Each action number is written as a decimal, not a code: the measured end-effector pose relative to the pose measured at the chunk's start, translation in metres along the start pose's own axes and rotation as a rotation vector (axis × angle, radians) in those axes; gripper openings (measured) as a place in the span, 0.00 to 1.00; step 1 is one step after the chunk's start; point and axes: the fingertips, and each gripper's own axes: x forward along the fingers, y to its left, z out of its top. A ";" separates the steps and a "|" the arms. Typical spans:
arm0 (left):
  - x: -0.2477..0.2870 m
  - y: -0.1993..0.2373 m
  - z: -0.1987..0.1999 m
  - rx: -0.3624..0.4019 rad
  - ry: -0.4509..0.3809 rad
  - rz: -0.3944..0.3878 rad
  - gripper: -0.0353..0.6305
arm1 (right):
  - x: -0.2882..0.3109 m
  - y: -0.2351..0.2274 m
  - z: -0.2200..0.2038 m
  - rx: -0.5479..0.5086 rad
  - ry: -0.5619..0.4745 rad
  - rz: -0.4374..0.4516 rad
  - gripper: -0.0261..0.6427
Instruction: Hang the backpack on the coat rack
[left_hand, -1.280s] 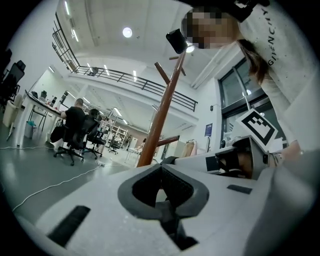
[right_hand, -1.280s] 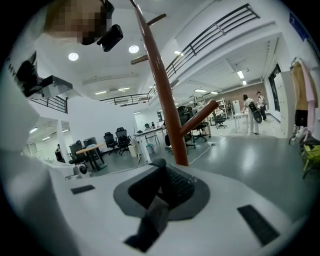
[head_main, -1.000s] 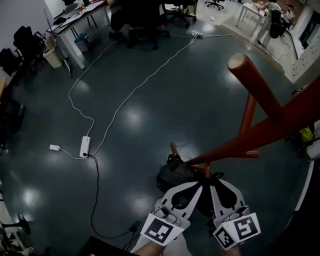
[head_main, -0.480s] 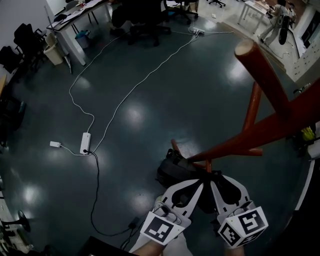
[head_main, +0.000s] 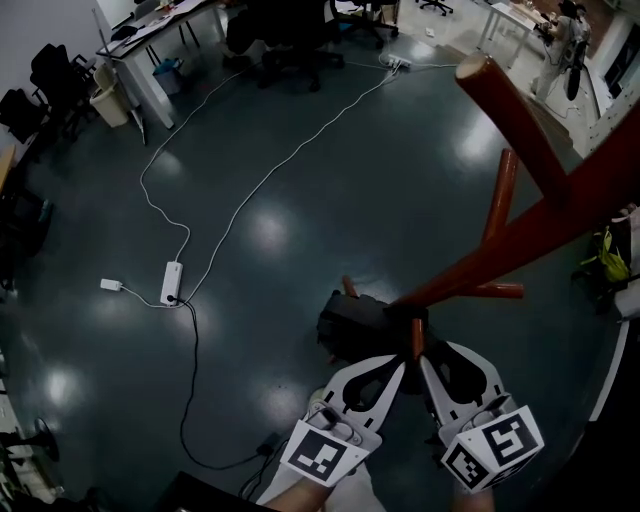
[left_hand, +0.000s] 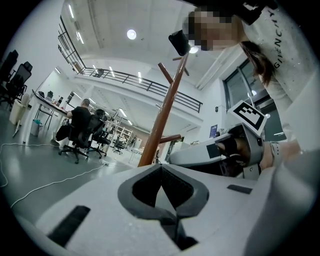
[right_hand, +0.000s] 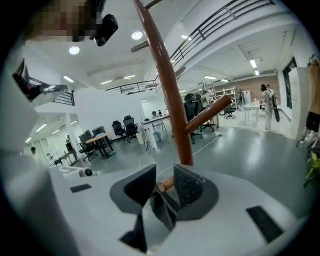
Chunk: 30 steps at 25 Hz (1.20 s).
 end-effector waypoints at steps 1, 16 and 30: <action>-0.002 -0.002 0.000 0.002 0.000 -0.002 0.07 | -0.001 0.001 -0.004 0.001 0.006 0.001 0.17; -0.008 -0.023 0.014 0.055 -0.002 -0.006 0.07 | -0.030 0.018 -0.010 0.047 -0.121 0.075 0.16; -0.032 -0.060 0.045 0.135 0.054 -0.065 0.07 | -0.071 0.053 0.007 -0.078 -0.153 0.044 0.09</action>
